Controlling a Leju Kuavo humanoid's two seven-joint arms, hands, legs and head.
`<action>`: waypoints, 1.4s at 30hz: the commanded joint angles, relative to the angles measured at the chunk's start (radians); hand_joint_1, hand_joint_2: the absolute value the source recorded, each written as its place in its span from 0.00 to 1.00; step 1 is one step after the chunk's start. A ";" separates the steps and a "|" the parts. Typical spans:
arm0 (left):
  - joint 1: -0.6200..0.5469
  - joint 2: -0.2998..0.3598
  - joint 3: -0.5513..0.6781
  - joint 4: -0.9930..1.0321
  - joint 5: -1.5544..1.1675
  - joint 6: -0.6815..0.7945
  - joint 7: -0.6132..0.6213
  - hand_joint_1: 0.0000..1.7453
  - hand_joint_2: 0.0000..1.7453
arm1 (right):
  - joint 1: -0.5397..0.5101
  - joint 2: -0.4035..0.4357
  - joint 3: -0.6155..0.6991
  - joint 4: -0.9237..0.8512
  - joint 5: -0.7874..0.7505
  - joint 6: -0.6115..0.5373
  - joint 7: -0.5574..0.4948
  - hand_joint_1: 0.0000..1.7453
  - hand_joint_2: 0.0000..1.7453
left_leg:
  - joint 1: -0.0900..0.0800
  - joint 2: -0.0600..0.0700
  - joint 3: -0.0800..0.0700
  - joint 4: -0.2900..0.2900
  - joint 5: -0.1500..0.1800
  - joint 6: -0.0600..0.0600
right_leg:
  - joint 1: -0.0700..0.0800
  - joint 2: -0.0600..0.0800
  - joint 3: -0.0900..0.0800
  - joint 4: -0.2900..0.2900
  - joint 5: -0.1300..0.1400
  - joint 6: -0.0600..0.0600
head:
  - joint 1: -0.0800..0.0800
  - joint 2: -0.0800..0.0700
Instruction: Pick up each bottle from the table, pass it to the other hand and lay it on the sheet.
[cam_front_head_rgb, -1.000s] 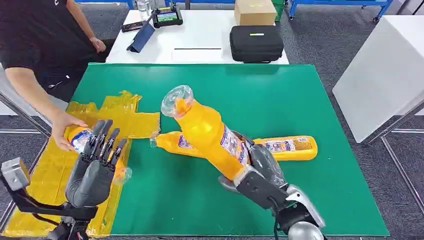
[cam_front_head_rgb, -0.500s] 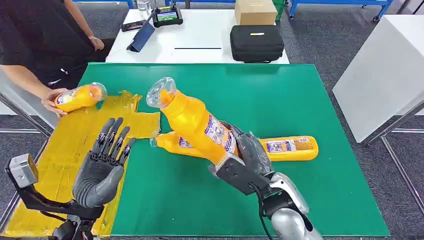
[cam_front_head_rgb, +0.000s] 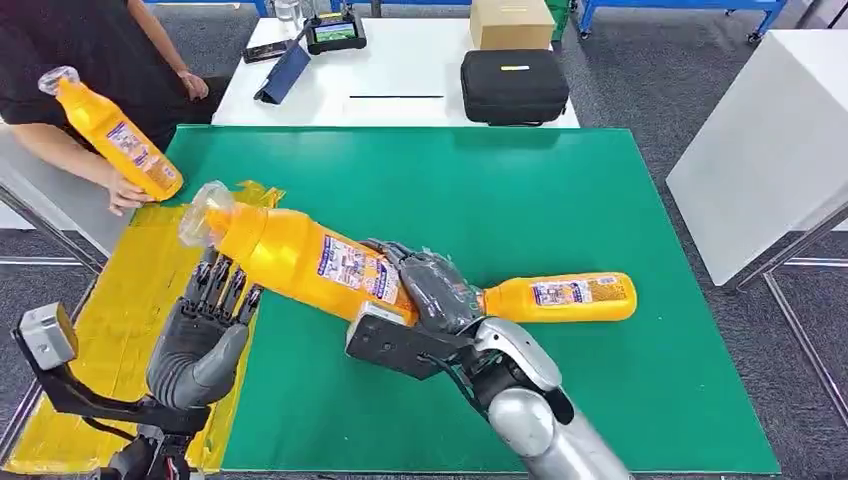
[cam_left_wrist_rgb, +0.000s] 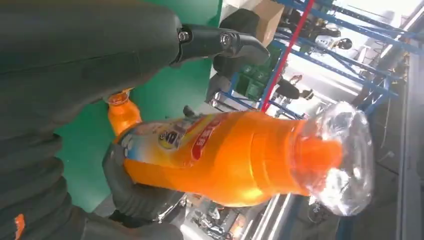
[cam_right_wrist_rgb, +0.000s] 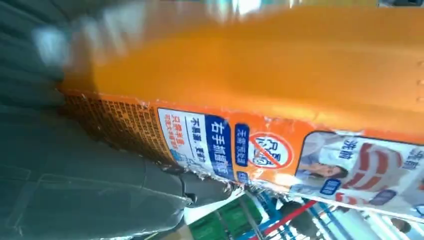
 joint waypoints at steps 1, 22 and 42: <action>-0.064 0.028 -0.061 0.056 -0.001 0.020 0.005 0.00 1.00 | -0.143 0.030 0.145 0.128 -0.016 0.017 0.005 1.00 1.00 | 0.001 0.003 0.003 0.000 -0.001 -0.003 | 0.000 0.001 0.002 -0.001 0.000 0.001 | 0.000 0.000; -0.138 0.007 -0.091 0.092 -0.086 0.178 -0.035 0.00 1.00 | -0.214 0.123 0.395 0.281 -0.127 0.120 0.057 1.00 1.00 | 0.000 0.001 0.003 -0.002 0.000 -0.003 | 0.000 -0.001 0.003 -0.001 0.000 0.000 | -0.001 0.000; -0.075 -0.013 -0.028 0.050 -0.089 0.245 -0.116 1.00 1.00 | -0.192 0.086 0.456 0.369 -0.178 0.122 0.056 1.00 1.00 | 0.001 -0.003 0.003 -0.002 0.000 -0.003 | 0.001 -0.005 0.004 -0.003 -0.001 0.000 | 0.000 0.000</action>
